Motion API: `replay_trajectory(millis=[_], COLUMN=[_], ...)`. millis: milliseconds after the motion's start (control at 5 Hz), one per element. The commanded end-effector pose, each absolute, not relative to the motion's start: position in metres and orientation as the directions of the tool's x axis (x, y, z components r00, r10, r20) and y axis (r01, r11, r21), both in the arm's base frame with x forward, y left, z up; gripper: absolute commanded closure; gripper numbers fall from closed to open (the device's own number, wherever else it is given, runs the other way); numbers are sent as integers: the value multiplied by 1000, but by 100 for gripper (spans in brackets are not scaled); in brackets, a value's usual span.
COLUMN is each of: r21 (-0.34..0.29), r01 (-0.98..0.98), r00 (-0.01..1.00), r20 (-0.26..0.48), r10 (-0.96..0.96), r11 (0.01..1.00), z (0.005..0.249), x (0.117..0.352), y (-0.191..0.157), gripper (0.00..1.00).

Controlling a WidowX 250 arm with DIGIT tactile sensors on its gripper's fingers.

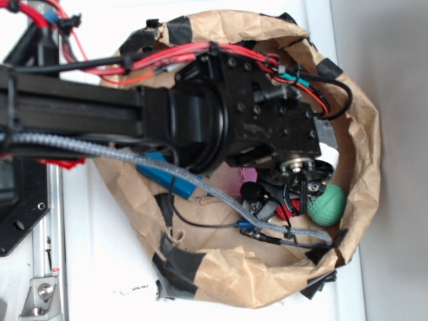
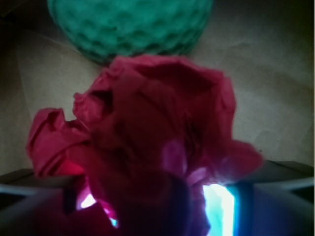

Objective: Grab the red paper.

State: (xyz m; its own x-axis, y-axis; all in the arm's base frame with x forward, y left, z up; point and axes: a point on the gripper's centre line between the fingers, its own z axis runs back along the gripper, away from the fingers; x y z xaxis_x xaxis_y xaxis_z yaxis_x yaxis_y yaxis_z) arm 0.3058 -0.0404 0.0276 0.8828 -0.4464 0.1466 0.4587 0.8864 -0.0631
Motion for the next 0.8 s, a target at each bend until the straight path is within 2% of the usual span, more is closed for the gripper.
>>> replay_trajectory(millis=[0, 200, 400, 600], r21=[-80, 22, 8, -46], r01=[300, 153, -24, -216], r00=[904, 897, 982, 966], r20=[342, 416, 187, 137], r10=[-256, -148, 22, 220], r11=[951, 988, 1000, 975], z=[132, 179, 195, 196], x=[286, 270, 252, 241], y=[-16, 10, 24, 17], gripper=[100, 100, 100, 100])
